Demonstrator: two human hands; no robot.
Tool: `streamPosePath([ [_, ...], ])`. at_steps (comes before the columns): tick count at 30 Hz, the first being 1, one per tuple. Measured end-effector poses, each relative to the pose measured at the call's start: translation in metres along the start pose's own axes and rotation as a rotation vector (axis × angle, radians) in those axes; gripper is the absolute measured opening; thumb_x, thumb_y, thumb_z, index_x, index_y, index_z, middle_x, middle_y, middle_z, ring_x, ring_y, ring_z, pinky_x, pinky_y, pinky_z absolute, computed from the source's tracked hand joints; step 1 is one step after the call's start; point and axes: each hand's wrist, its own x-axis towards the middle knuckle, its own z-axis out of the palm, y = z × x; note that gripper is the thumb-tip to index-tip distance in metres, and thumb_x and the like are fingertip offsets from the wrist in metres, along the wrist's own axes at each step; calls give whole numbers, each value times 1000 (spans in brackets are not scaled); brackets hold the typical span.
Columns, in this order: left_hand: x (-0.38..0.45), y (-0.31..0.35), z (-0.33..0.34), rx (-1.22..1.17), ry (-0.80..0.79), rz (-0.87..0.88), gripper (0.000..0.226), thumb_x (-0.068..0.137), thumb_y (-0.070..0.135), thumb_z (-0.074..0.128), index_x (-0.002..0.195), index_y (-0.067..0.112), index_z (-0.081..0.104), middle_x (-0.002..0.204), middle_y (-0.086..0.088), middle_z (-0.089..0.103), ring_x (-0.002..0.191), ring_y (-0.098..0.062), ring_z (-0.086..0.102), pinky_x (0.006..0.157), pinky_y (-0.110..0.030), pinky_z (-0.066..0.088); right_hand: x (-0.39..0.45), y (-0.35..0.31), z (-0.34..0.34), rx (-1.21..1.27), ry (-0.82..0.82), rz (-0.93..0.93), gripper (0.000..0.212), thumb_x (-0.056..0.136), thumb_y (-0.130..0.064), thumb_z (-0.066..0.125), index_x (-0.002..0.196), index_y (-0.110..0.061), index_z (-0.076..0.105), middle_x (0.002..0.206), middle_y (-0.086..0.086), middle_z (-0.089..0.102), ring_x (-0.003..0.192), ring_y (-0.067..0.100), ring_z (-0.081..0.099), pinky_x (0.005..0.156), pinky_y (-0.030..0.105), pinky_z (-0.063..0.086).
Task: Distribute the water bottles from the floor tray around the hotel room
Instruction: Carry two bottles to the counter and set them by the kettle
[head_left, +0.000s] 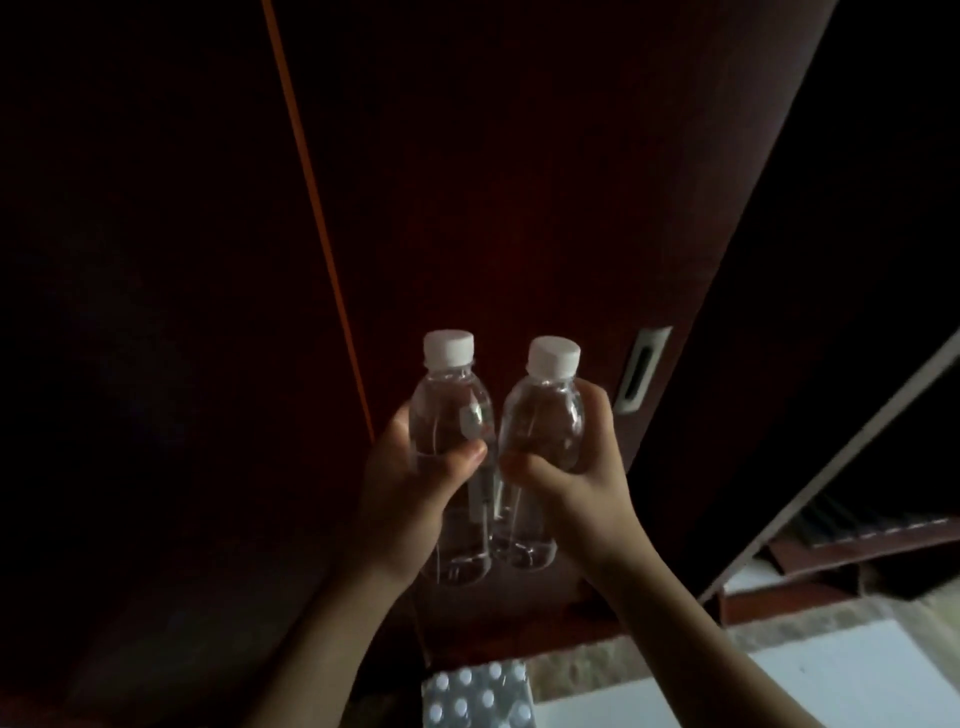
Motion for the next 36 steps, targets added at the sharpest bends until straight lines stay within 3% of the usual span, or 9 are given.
streamPosePath([
  [5, 11, 129, 19, -67, -113, 125, 27, 69, 39, 64, 96, 41, 67, 94, 4, 71, 90, -11, 70, 72, -23, 57, -9, -133, 7, -57, 99, -147, 54, 66, -4, 73, 113, -17, 51, 94, 3, 68, 85, 20, 69, 75, 46, 60],
  [8, 12, 174, 29, -85, -155, 184, 28, 70, 40, 63, 98, 39, 66, 94, 0, 71, 89, -16, 71, 74, -29, 59, -15, -177, 9, -82, 132, -204, 50, 66, -2, 75, 108, -19, 54, 87, -5, 69, 80, 14, 69, 72, 38, 60],
  [13, 3, 223, 55, -173, -280, 194, 29, 74, 29, 68, 103, 33, 66, 95, -1, 74, 85, -20, 74, 66, -28, 58, -51, -234, -3, -116, 279, -282, 48, 66, -3, 75, 108, -14, 54, 90, 1, 66, 77, 12, 68, 68, 31, 59],
  [17, -10, 237, 96, -268, -387, 174, 58, 60, 43, 75, 113, 22, 62, 98, -5, 75, 84, -25, 75, 61, -27, 58, -90, -257, -32, -155, 406, -335, 50, 65, -2, 74, 110, -10, 52, 86, -4, 66, 75, 8, 69, 64, 25, 56],
  [20, -24, 242, 142, -303, -519, 183, 67, 56, 46, 80, 115, 22, 60, 98, -1, 75, 86, -23, 75, 62, -26, 57, -127, -270, -67, -167, 516, -363, 50, 64, -1, 73, 109, -9, 51, 89, 2, 66, 76, 11, 71, 62, 27, 56],
  [24, -55, 242, 221, -371, -670, 165, 55, 61, 39, 74, 112, 22, 60, 91, -1, 74, 80, -21, 74, 60, -25, 56, -187, -295, -123, -245, 687, -411, 44, 60, -6, 77, 97, -12, 53, 77, -4, 66, 71, 12, 66, 58, 30, 56],
  [28, -97, 252, 315, -348, -802, 185, 56, 62, 42, 75, 109, 15, 61, 86, -7, 70, 75, -25, 73, 58, -30, 57, -258, -322, -186, -302, 933, -422, 64, 48, -26, 82, 101, -8, 52, 83, 2, 64, 77, 20, 67, 62, 37, 58],
  [33, -157, 280, 426, -314, -872, 276, 41, 65, 40, 85, 95, 27, 61, 85, -3, 69, 75, -16, 72, 57, -29, 58, -351, -355, -268, -403, 1147, -395, 59, 60, 5, 84, 107, -6, 50, 67, -16, 70, 60, 0, 68, 48, 17, 52],
  [36, -184, 293, 475, -342, -915, 291, 43, 69, 40, 80, 103, 22, 63, 89, 0, 70, 77, -3, 70, 57, -17, 54, -396, -373, -306, -502, 1266, -379, 63, 57, -10, 83, 112, -13, 52, 72, -15, 71, 63, 0, 69, 49, 18, 52],
])
